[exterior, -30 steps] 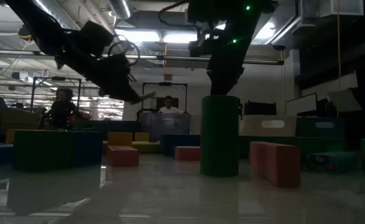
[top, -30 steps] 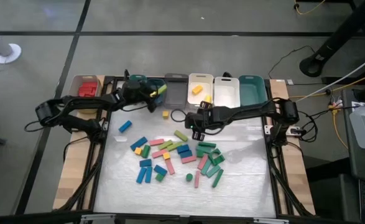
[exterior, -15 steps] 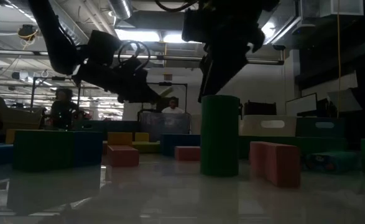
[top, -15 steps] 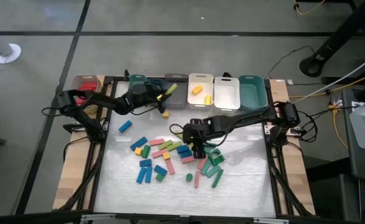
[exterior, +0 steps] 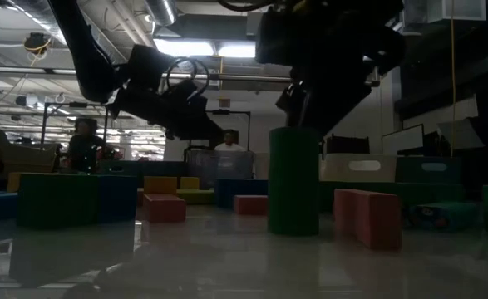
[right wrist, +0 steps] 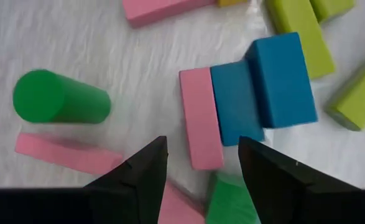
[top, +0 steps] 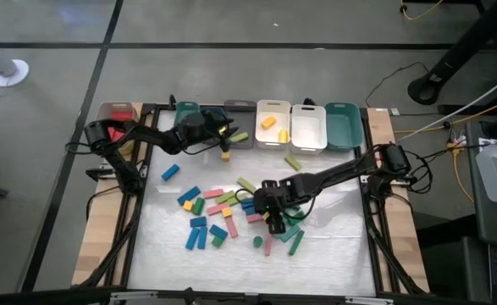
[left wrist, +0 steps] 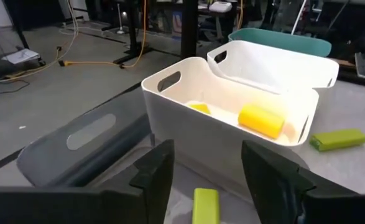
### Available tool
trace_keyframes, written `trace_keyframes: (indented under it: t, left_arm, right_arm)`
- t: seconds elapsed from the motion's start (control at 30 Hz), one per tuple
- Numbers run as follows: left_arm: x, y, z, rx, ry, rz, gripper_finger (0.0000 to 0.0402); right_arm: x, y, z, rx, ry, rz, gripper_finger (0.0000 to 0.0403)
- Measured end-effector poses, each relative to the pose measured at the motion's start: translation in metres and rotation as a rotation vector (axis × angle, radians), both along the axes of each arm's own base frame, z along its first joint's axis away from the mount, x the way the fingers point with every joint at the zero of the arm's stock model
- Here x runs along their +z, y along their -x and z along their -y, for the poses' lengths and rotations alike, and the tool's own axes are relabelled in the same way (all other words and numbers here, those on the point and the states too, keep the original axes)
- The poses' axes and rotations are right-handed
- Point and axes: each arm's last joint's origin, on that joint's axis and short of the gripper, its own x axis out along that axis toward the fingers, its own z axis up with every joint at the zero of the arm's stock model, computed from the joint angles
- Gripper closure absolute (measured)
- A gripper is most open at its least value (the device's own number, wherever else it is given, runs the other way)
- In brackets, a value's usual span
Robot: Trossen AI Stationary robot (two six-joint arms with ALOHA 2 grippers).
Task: Sort blocks
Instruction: Put the pink block into the right white bin
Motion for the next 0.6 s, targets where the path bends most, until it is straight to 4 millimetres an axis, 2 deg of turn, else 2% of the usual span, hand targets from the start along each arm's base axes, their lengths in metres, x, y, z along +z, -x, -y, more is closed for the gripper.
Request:
trace_keyframes:
  t: [0.33,0.6]
  left_arm:
    - [0.000,-0.011,0.020,-0.080,-0.014,-0.009,0.0224]
    - [0.000,-0.017,0.033,-0.135,-0.046,-0.026,0.0224]
  right_arm:
    - [-0.024,0.011,0.004,-0.047,-0.016,-0.025,0.0203]
    - [-0.035,0.013,0.004,-0.049,-0.027,0.017,0.0203]
